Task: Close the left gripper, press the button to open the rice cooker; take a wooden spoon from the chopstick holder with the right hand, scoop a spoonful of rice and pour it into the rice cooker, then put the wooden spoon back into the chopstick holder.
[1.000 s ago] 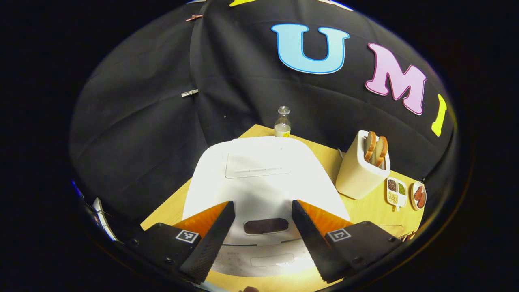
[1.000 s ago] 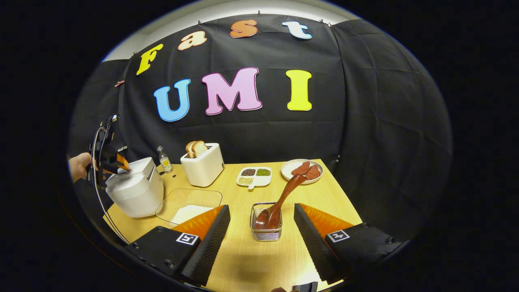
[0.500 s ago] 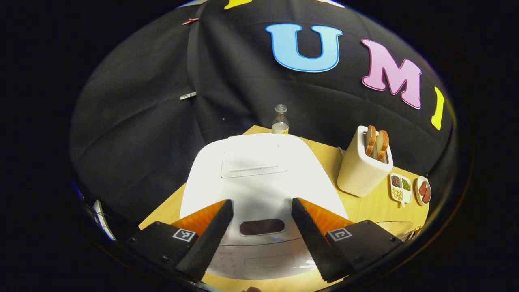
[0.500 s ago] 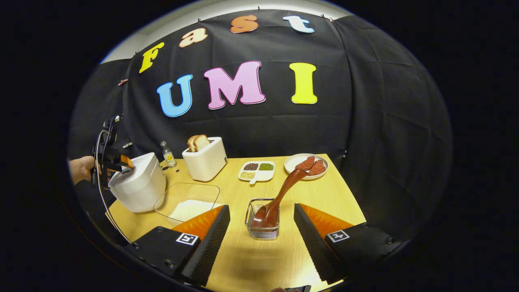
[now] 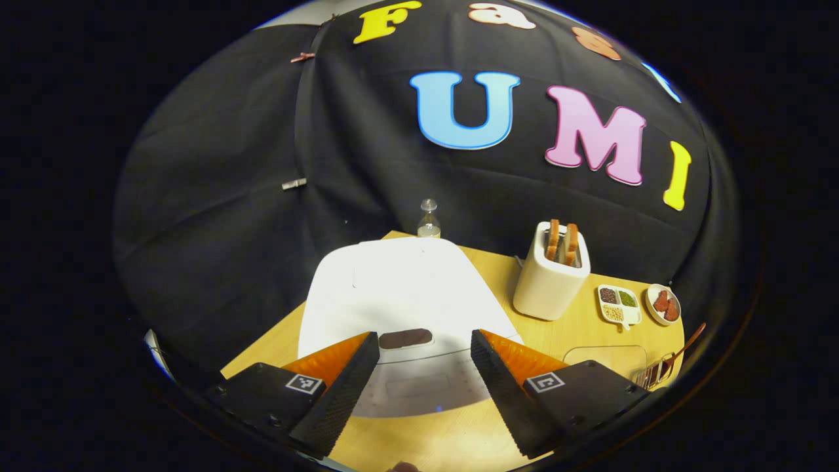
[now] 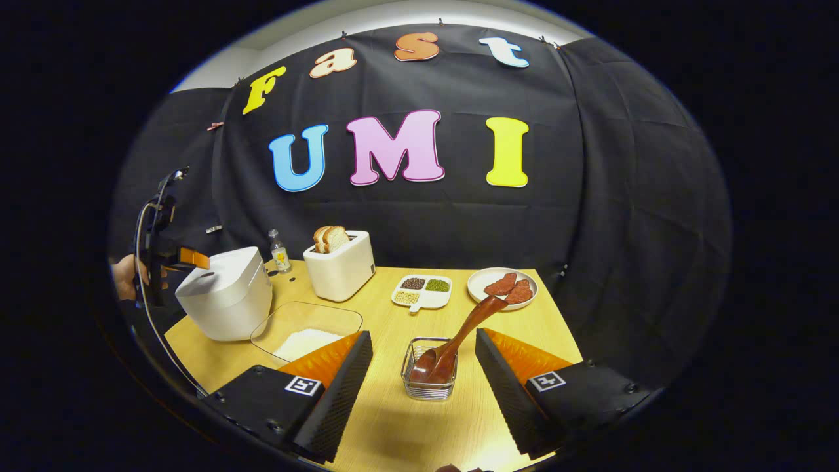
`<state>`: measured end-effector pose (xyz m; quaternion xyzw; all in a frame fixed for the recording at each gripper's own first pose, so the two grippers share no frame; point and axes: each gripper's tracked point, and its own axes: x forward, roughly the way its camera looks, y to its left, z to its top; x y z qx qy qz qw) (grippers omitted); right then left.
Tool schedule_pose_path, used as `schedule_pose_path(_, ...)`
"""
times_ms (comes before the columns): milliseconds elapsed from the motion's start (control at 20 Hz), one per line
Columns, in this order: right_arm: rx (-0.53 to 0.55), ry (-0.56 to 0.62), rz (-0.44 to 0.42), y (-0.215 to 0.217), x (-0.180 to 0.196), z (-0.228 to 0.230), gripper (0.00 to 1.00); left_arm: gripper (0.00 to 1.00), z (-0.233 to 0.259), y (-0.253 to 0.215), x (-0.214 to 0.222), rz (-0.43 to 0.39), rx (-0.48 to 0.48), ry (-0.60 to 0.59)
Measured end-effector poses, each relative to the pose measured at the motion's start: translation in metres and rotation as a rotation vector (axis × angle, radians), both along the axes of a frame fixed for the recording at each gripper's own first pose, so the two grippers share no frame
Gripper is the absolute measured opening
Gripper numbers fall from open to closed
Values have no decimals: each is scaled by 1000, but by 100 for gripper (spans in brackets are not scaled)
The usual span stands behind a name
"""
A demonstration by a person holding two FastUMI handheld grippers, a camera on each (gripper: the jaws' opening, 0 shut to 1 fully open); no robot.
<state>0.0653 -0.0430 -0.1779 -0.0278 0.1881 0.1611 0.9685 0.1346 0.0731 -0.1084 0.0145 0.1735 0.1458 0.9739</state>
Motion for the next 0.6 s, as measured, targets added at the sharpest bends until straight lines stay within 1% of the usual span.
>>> schedule_pose_path(100, 7, -52, -15, 8, -8, 29, 99, 97, 20, -15, -25, -51, -4, -58)
schedule_pose_path(200, -14, -102, -41, 11, -20, 55, 99, 97, 39, -26, -50, -102, -11, -110)
schedule_pose_path(350, -29, -171, -108, 14, -42, 92, 98, 96, 70, -47, -83, -219, -44, -196)
schedule_pose_path(450, 10, -186, -130, 21, -64, 110, 98, 96, 90, -48, -106, -254, -61, -261)
schedule_pose_path(500, 47, -213, -132, 25, -75, 124, 99, 96, 97, -46, -117, -259, -62, -286)
schedule_pose_path(600, 71, -267, -147, 20, -95, 142, 98, 94, 108, -39, -140, -257, -22, -325)
